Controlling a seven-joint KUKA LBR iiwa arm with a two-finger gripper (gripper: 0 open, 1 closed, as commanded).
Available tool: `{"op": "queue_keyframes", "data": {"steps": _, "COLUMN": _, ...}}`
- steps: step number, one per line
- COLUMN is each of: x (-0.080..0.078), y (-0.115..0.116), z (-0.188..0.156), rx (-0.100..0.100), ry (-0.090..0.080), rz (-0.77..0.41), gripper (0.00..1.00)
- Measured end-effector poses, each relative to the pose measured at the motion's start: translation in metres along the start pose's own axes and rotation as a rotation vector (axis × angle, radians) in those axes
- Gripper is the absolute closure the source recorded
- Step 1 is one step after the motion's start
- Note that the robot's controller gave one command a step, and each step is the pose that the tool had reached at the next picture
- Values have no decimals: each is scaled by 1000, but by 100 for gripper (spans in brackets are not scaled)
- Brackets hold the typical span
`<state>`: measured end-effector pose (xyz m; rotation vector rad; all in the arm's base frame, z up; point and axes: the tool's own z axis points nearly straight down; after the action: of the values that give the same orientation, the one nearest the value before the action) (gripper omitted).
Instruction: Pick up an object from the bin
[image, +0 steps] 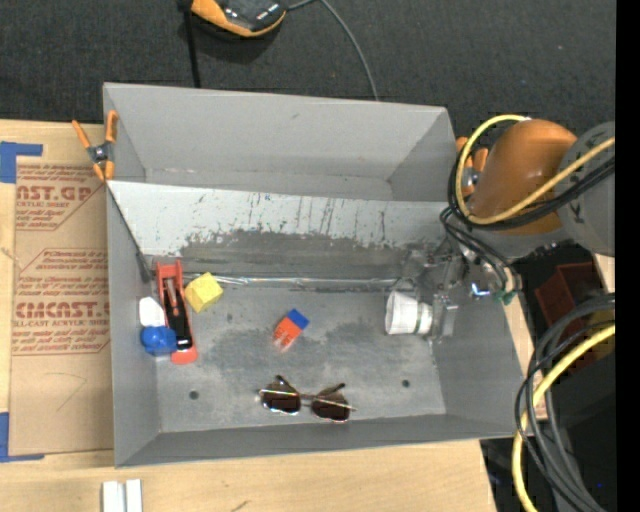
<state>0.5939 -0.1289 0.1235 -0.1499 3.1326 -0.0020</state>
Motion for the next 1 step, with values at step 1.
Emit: {"op": "queue_keyframes", "data": {"steps": 1, "x": 2, "y": -10, "z": 39, "rx": -3, "ry": 4, "rz": -272, "gripper": 0}}
